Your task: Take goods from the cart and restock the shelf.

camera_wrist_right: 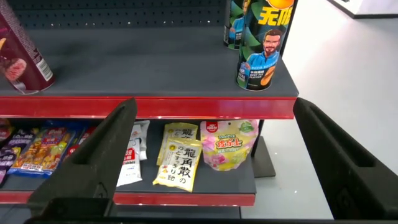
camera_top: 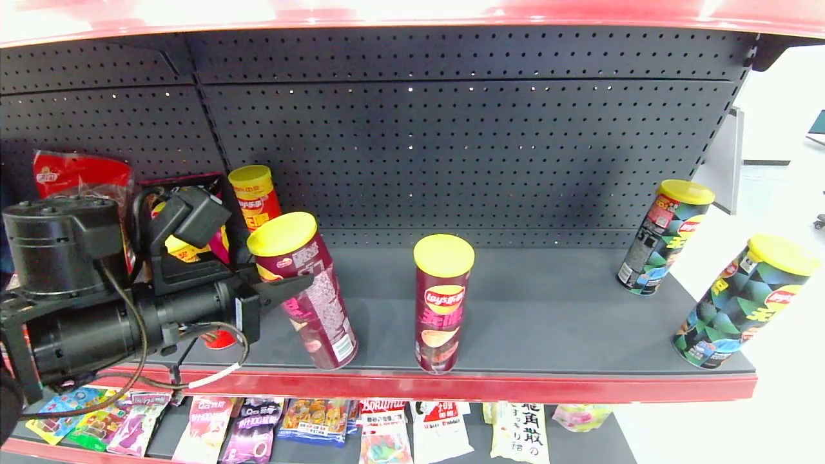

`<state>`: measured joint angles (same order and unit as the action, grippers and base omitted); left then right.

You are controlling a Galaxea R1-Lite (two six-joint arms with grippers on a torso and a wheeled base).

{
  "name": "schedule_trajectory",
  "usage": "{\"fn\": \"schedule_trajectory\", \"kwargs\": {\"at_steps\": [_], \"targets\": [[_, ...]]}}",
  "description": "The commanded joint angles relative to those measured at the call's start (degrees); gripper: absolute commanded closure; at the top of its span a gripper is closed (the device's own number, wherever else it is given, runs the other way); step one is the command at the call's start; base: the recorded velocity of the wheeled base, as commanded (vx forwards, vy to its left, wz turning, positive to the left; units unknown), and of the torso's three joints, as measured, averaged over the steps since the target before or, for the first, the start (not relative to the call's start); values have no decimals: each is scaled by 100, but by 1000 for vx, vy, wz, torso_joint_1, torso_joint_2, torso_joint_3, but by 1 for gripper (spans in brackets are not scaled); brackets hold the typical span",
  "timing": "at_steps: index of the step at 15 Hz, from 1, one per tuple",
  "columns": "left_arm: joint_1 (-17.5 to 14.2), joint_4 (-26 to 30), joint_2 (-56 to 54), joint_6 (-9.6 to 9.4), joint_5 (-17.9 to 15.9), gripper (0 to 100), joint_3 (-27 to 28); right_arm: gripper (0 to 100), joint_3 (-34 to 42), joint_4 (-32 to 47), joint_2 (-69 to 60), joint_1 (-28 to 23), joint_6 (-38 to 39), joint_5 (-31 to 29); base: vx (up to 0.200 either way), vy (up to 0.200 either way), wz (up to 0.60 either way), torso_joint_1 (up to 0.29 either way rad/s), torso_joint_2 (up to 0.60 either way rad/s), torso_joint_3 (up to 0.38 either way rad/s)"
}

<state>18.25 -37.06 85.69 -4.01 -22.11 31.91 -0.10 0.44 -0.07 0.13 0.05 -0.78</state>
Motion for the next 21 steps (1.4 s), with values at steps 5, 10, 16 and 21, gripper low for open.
{"fn": "schedule_trajectory", "kwargs": {"at_steps": [5,10,16,21], "targets": [[47,-21,985,-320,-30,100,535,0,1,0,7,4,4,-1,0,0,0,0,0,0],[65,-21,1372,-460,-250,100,1238,0,1,0,7,4,4,-1,0,0,0,0,0,0],[188,-56,2277,-557,-206,100,2240,0,1,0,7,4,4,-1,0,0,0,0,0,0],[355,-196,2760,-618,-179,100,2671,0,1,0,7,4,4,-1,0,0,0,0,0,0]]}}
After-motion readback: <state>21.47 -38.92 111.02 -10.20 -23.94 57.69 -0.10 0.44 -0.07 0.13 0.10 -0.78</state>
